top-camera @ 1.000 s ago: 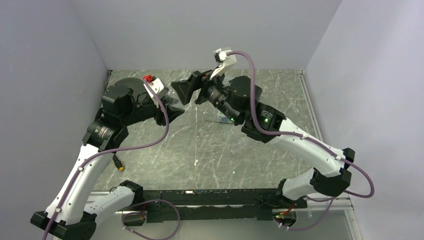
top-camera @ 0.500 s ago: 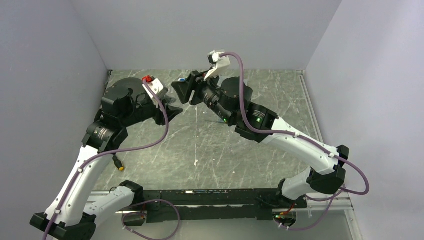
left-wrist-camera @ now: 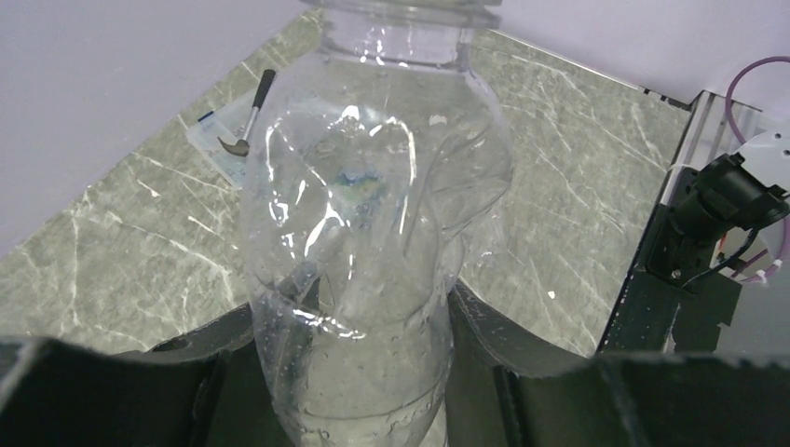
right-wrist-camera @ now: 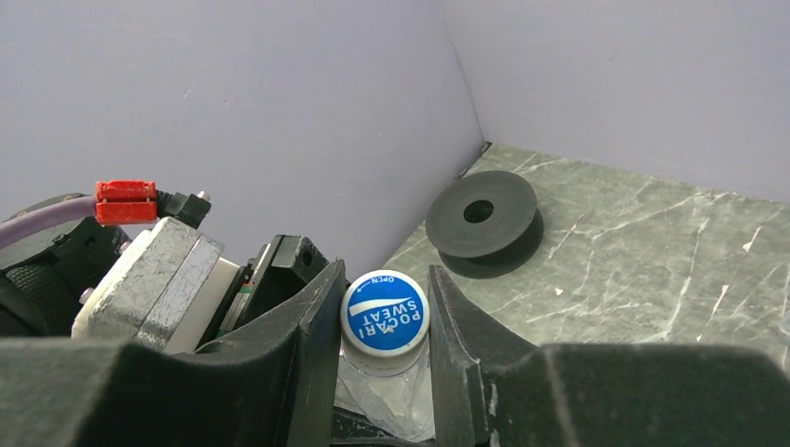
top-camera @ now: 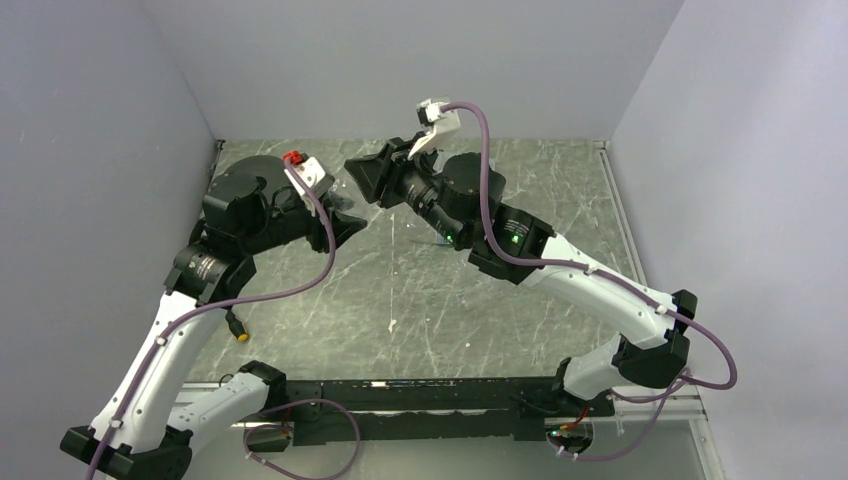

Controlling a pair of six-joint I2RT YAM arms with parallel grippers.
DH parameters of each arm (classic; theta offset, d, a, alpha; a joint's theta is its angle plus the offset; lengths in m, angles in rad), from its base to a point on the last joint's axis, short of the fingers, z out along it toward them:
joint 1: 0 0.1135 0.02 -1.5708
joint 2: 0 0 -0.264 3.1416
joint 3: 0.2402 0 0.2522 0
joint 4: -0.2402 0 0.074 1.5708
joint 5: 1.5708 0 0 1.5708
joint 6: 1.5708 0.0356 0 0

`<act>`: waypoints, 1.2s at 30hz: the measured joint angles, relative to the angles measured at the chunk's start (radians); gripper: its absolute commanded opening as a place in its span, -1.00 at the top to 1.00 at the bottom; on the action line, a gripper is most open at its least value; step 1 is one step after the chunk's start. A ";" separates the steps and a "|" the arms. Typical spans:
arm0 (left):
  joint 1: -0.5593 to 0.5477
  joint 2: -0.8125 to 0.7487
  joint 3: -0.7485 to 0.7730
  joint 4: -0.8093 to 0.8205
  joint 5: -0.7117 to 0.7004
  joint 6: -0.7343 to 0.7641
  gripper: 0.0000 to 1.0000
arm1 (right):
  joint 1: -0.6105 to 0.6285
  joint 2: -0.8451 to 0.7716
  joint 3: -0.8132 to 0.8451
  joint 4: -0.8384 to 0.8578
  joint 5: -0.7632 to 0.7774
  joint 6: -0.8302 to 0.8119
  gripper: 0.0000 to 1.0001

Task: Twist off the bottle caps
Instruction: Unscrew the bottle cap from the plastic bottle.

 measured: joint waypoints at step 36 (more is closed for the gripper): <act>0.002 -0.005 -0.007 0.044 0.283 -0.098 0.36 | -0.024 -0.117 -0.031 0.037 -0.218 -0.065 -0.92</act>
